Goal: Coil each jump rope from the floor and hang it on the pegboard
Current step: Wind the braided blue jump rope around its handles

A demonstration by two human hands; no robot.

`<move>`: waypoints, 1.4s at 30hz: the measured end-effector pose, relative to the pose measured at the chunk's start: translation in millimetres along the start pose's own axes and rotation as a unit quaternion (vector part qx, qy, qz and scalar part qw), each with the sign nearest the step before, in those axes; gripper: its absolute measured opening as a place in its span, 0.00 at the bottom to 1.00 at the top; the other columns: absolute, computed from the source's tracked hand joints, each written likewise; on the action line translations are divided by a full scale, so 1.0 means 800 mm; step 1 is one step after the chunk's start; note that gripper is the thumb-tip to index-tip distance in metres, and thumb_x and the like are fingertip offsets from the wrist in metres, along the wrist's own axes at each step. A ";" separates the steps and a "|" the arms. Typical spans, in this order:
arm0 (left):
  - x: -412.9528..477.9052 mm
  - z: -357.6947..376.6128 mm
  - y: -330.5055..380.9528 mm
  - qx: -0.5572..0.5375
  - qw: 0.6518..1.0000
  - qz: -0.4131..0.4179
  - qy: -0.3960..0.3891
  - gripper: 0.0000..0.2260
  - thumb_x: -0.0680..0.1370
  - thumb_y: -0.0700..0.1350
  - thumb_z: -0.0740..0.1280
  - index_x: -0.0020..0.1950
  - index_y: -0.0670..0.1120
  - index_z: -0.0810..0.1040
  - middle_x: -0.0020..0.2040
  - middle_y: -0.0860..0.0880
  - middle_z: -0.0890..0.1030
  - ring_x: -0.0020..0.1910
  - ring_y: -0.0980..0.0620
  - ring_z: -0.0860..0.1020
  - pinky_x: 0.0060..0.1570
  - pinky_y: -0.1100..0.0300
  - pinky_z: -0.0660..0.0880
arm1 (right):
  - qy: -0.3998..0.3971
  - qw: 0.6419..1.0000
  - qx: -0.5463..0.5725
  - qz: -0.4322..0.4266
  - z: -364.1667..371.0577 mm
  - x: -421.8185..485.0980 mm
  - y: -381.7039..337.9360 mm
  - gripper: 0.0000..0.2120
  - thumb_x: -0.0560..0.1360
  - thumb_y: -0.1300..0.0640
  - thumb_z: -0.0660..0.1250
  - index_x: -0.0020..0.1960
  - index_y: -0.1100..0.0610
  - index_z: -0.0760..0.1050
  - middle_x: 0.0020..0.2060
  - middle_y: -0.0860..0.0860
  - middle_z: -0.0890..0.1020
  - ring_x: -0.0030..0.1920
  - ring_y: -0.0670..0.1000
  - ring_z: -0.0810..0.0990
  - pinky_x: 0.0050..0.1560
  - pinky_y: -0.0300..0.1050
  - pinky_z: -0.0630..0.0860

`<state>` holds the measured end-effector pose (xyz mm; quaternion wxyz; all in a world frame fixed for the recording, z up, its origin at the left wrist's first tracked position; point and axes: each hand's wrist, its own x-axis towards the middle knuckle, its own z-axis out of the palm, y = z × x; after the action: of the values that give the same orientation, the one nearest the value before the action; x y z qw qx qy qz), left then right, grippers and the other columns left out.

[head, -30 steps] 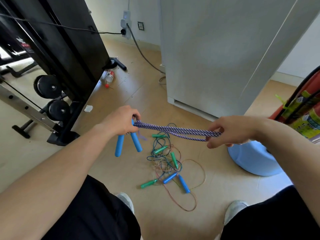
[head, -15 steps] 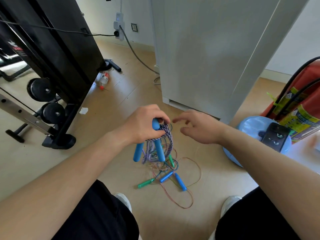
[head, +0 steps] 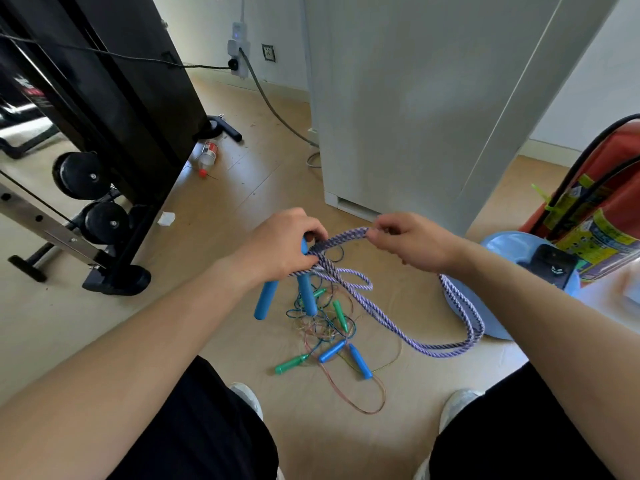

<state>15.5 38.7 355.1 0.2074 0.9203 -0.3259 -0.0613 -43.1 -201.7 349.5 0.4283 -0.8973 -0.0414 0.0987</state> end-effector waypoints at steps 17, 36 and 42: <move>0.003 -0.005 0.019 -0.119 0.992 0.029 0.041 0.15 0.67 0.42 0.80 0.50 0.53 0.84 0.43 0.53 0.77 0.42 0.58 0.76 0.45 0.71 0.70 | -0.116 0.992 0.046 0.033 0.033 -0.006 -0.016 0.24 0.70 0.35 0.63 0.44 0.57 0.79 0.39 0.53 0.83 0.40 0.48 0.77 0.47 0.49 0.72; 0.007 -0.004 -0.013 -0.083 0.995 -0.056 0.028 0.16 0.68 0.42 0.79 0.53 0.54 0.83 0.46 0.53 0.79 0.45 0.56 0.78 0.49 0.65 0.74 | 0.022 0.914 -0.334 0.228 -0.027 -0.007 0.042 0.18 0.74 0.40 0.62 0.55 0.52 0.75 0.54 0.55 0.77 0.57 0.61 0.76 0.55 0.52 0.74; 0.005 -0.006 0.026 -0.151 0.988 -0.007 0.028 0.15 0.69 0.42 0.78 0.54 0.55 0.84 0.48 0.52 0.80 0.47 0.57 0.79 0.50 0.69 0.74 | -0.036 0.998 -0.059 0.002 0.017 -0.010 -0.028 0.27 0.73 0.50 0.69 0.71 0.47 0.71 0.62 0.44 0.79 0.61 0.44 0.77 0.64 0.43 0.71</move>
<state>7.9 23.3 368.0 0.3531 0.8821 -0.3000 -0.0854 -53.9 -178.6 359.9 0.3727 -0.9169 -0.0607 0.1291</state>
